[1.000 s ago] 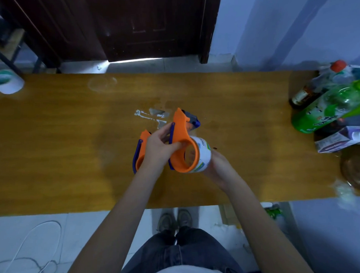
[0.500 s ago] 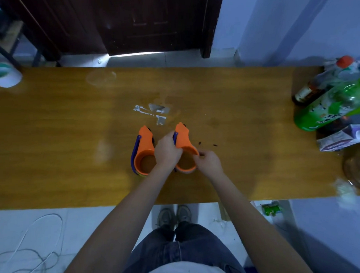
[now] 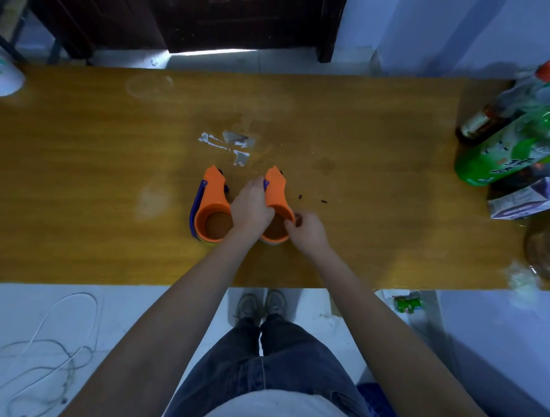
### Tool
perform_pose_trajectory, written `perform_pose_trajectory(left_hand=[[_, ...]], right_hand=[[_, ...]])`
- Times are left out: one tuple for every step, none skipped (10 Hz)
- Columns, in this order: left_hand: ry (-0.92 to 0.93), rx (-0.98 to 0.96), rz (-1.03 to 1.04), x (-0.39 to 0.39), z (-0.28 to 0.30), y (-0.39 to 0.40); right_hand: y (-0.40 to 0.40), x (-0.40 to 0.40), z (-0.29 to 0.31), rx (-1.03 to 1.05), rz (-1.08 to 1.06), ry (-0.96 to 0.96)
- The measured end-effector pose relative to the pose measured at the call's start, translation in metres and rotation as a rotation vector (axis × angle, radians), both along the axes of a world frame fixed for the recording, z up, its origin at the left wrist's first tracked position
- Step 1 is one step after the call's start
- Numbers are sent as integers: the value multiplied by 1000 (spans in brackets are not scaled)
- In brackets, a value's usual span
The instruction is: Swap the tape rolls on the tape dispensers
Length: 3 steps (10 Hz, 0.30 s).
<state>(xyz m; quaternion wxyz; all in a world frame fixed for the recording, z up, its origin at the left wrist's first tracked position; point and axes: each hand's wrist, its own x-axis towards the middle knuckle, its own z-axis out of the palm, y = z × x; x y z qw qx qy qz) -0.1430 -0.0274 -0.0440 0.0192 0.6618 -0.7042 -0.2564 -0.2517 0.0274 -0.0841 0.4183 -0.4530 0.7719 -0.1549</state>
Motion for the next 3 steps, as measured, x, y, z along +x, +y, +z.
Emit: perform_pose_trajectory(left_hand=[[-2,-39,0,2,-3,1],[1,-7,-13,4,1,1],[11,12,-28,6,3,1]], right_hand=[[-3,-1,-4,-5,12,-4],[-6,-2,4,7,27,-6],[-4,-1,12,-17,9,-18]])
